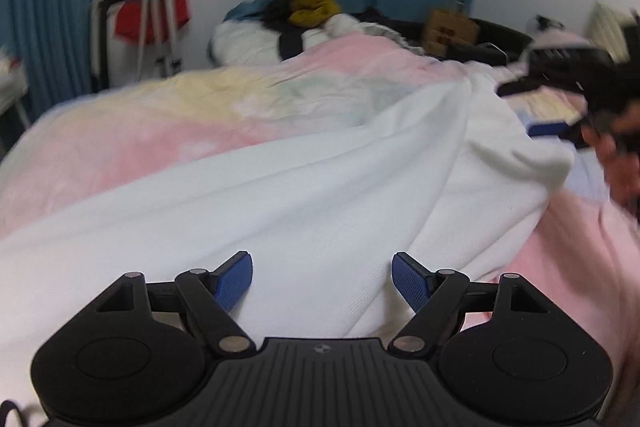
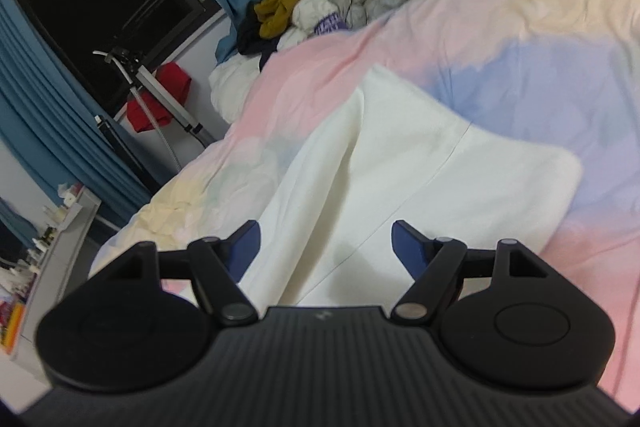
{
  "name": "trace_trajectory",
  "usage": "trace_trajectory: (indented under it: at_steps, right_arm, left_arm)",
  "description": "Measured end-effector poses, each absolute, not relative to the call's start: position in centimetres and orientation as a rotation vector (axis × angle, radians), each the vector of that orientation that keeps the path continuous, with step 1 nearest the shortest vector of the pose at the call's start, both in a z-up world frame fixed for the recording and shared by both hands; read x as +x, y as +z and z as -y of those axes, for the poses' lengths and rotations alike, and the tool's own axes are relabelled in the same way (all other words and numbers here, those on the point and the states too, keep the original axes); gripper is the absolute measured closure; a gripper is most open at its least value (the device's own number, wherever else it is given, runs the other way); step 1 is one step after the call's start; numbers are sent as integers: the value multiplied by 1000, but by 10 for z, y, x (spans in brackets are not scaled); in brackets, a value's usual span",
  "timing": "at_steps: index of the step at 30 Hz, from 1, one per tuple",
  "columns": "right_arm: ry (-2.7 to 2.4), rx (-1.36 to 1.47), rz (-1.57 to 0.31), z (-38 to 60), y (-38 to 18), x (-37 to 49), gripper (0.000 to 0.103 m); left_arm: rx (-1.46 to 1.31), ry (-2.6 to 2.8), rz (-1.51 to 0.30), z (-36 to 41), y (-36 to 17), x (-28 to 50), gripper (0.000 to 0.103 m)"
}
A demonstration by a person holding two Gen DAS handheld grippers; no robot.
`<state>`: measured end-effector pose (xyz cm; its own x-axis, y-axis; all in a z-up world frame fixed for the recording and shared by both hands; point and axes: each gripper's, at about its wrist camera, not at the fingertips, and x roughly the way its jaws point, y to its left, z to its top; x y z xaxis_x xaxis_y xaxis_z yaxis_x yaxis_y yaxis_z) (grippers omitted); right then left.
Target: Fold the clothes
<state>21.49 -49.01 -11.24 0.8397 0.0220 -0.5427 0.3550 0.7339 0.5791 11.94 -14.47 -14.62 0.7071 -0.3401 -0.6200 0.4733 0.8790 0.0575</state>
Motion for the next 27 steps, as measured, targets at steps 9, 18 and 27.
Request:
trace_trajectory:
  at_steps: [9, 18, 27]
  right_arm:
    - [-240, 724, -657, 508, -125, 294, 47]
    - [-324, 528, -808, 488, -121, 369, 96]
    - [-162, 544, -544, 451, 4, 363, 97]
  left_arm:
    - [263, -528, -603, 150, -174, 138, 79]
    - [101, -592, -567, 122, -150, 143, 99]
    - [-153, -545, -356, 61, -73, 137, 100]
